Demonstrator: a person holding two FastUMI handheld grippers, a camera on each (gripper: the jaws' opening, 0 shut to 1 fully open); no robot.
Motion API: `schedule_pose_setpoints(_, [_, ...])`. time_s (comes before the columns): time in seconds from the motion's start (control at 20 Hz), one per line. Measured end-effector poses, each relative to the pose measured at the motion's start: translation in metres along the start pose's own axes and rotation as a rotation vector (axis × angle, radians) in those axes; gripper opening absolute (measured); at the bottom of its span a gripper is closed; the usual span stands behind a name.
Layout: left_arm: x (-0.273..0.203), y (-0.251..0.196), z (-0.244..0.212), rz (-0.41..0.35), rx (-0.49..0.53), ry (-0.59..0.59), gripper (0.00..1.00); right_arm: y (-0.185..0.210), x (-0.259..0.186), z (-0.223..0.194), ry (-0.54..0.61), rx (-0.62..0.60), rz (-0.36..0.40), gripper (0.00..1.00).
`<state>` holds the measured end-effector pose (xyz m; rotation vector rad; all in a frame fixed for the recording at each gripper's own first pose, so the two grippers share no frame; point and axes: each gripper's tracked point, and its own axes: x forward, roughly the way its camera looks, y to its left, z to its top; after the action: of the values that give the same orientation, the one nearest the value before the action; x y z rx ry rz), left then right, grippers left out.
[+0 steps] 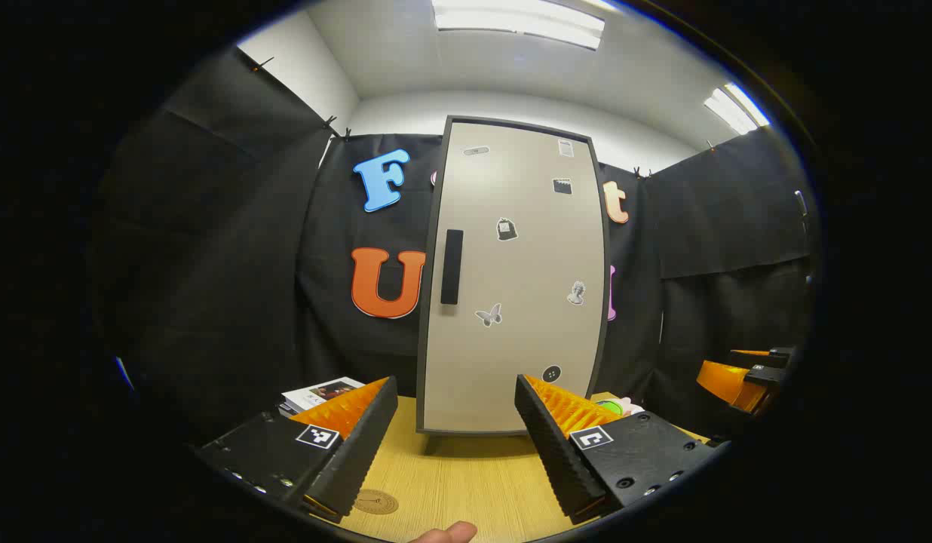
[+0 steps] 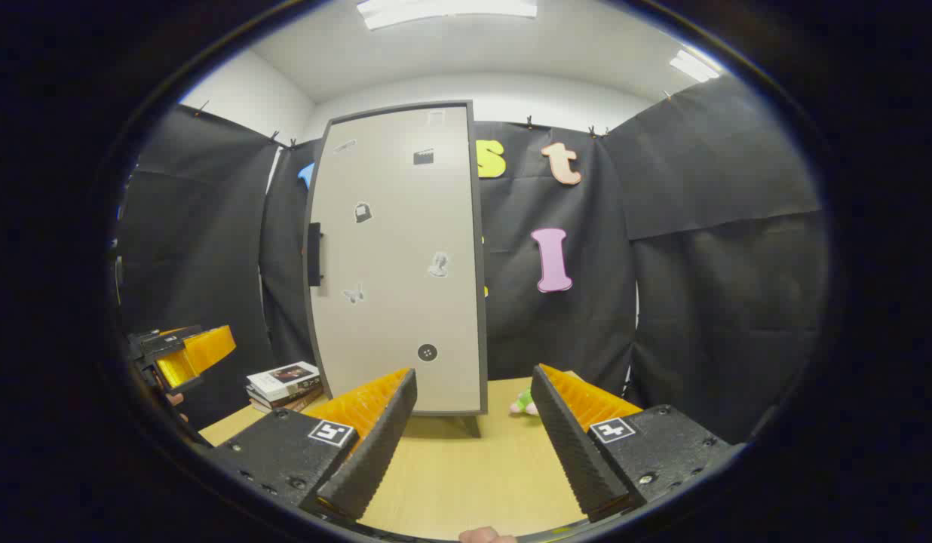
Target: Open the cabinet door with the right hand, grasp the bottle in the cabinet with the left hand and place it on the coaster, then close the cabinet door with the right hand.
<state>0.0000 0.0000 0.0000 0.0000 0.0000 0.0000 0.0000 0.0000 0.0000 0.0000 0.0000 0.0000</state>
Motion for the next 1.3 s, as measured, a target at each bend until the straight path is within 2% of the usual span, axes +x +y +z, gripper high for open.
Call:
schedule_pose_setpoints(0.1, [0.001,-0.003,0.000,-0.010,-0.004,0.003,0.95,-0.002,0.000,0.000,0.002,0.001,-0.007,0.99])
schedule_pose_setpoints(0.15, [0.000,-0.006,0.003,-0.019,-0.005,-0.006,0.95,-0.002,0.000,-0.001,0.004,0.001,-0.005,0.94])
schedule_pose_setpoints(0.3, [0.001,-0.010,0.003,-0.033,0.008,-0.013,0.95,-0.005,0.002,-0.004,0.014,0.003,-0.014,0.94])
schedule_pose_setpoints(0.35, [0.001,-0.009,0.003,-0.033,0.009,-0.012,0.95,-0.006,0.002,-0.005,0.016,0.006,-0.016,0.99])
schedule_pose_setpoints(0.4, [0.001,-0.010,0.001,-0.034,0.011,-0.009,0.95,-0.005,0.003,-0.006,0.020,0.009,-0.017,0.99])
schedule_pose_setpoints(0.45, [0.003,-0.009,0.000,-0.032,0.011,-0.005,0.95,-0.005,0.003,-0.007,0.025,0.009,-0.018,0.94])
schedule_pose_setpoints(0.5, [0.003,-0.008,-0.001,-0.030,0.010,-0.001,0.95,-0.004,0.003,-0.009,0.028,0.009,-0.017,0.94])
schedule_pose_setpoints(0.55, [0.005,-0.008,-0.001,-0.029,0.008,-0.001,0.95,-0.004,0.003,-0.009,0.029,0.008,-0.016,0.99])
schedule_pose_setpoints(0.95, [0.010,-0.006,0.000,-0.022,0.014,-0.007,0.95,-0.005,0.009,-0.005,0.020,0.008,-0.023,0.99])
schedule_pose_setpoints(1.0, [0.010,-0.006,0.000,-0.023,0.014,-0.006,0.95,-0.005,0.010,-0.005,0.020,0.006,-0.023,0.94])
schedule_pose_setpoints(1.3, [0.013,-0.005,0.000,-0.025,0.017,-0.007,0.95,0.002,0.017,0.000,0.008,0.001,-0.007,0.94])
